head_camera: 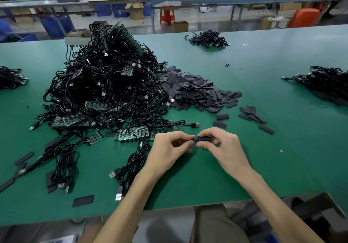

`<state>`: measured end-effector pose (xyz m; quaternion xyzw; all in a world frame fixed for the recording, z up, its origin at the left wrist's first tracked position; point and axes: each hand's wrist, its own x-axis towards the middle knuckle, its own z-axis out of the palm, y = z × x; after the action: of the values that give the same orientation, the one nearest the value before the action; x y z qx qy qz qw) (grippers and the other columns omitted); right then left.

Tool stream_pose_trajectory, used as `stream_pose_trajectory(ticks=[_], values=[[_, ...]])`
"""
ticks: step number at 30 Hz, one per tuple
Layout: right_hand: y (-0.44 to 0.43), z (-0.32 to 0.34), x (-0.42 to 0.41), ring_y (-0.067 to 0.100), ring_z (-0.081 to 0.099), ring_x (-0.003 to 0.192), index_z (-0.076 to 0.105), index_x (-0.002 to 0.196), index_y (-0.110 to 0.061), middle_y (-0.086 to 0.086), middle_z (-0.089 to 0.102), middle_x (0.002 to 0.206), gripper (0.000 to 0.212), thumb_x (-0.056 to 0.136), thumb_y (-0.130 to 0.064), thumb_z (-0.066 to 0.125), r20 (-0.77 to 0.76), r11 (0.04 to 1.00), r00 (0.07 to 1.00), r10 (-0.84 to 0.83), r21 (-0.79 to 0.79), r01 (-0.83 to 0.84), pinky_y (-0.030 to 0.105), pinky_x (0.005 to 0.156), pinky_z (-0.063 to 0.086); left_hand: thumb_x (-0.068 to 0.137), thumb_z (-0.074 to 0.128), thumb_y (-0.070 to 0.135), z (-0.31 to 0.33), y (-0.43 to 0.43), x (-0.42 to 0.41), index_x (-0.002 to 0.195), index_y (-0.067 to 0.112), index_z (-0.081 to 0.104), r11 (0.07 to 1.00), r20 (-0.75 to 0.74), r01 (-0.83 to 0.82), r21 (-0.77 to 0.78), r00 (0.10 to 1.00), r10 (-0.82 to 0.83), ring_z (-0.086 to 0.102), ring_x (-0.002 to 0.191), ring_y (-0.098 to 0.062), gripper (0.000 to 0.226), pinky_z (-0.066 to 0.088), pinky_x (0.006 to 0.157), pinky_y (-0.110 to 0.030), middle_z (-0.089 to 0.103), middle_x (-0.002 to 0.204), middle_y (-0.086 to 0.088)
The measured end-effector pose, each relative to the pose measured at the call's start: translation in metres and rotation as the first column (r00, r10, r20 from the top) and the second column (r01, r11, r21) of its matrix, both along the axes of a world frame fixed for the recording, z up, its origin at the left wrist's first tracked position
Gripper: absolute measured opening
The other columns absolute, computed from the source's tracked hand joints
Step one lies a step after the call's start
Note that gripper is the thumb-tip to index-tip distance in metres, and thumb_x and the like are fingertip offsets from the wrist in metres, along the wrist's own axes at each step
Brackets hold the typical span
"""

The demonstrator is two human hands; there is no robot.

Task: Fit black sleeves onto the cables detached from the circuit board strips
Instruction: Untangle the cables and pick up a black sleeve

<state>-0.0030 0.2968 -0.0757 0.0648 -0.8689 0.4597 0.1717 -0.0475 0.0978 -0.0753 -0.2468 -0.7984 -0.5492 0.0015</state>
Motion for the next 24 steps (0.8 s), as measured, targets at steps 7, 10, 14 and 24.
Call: stream_pose_trajectory(ticks=[7,10,14,24], values=[[-0.0001,0.0001,0.0003,-0.005,0.062,0.087,0.075,0.096,-0.023,-0.019,0.071,0.090,0.018,0.082,-0.022,0.085,-0.034,0.999,0.999,0.001,0.041,0.000,0.005,0.074,0.041,0.090,0.078,0.018,0.0022,0.0014,0.0013,0.100,0.020,0.080,1.000,0.026,-0.023,-0.020,0.999,0.024,0.074,0.071,-0.009,0.011,0.055,0.070,-0.020,0.076,0.073,0.010],[-0.0004,0.0001,0.0004,-0.007,0.060,0.086,0.074,0.097,-0.023,-0.020,0.070,0.091,0.018,0.082,-0.023,0.085,-0.040,0.999,0.999,-0.006,0.054,0.008,0.005,0.073,0.039,0.090,0.078,0.019,0.0022,0.0019,0.0016,0.101,0.020,0.080,0.999,0.041,-0.028,-0.026,0.999,0.029,0.074,0.073,-0.009,0.011,0.057,0.074,-0.023,0.076,0.073,0.010],[-0.0015,0.0011,0.0011,-0.008,0.061,0.084,0.075,0.096,-0.020,-0.020,0.070,0.089,0.019,0.080,-0.021,0.086,-0.047,0.999,0.999,0.008,0.054,-0.005,0.005,0.074,0.040,0.089,0.078,0.020,0.0028,0.0009,0.0002,0.099,0.022,0.081,1.000,0.068,-0.017,-0.021,0.998,0.018,0.073,0.073,-0.005,0.010,0.052,0.070,-0.018,0.076,0.074,0.011],[-0.0024,0.0049,0.0028,0.007,0.069,0.084,0.077,0.091,-0.028,-0.022,0.073,0.090,0.018,0.078,-0.029,0.088,-0.042,0.998,0.999,0.012,-0.056,-0.014,0.027,0.071,0.054,0.092,0.075,0.021,-0.0001,-0.0013,-0.0026,0.103,0.022,0.080,0.999,0.114,0.037,0.019,0.993,-0.039,0.076,0.077,-0.014,0.012,0.059,0.081,-0.033,0.077,0.075,0.005]])
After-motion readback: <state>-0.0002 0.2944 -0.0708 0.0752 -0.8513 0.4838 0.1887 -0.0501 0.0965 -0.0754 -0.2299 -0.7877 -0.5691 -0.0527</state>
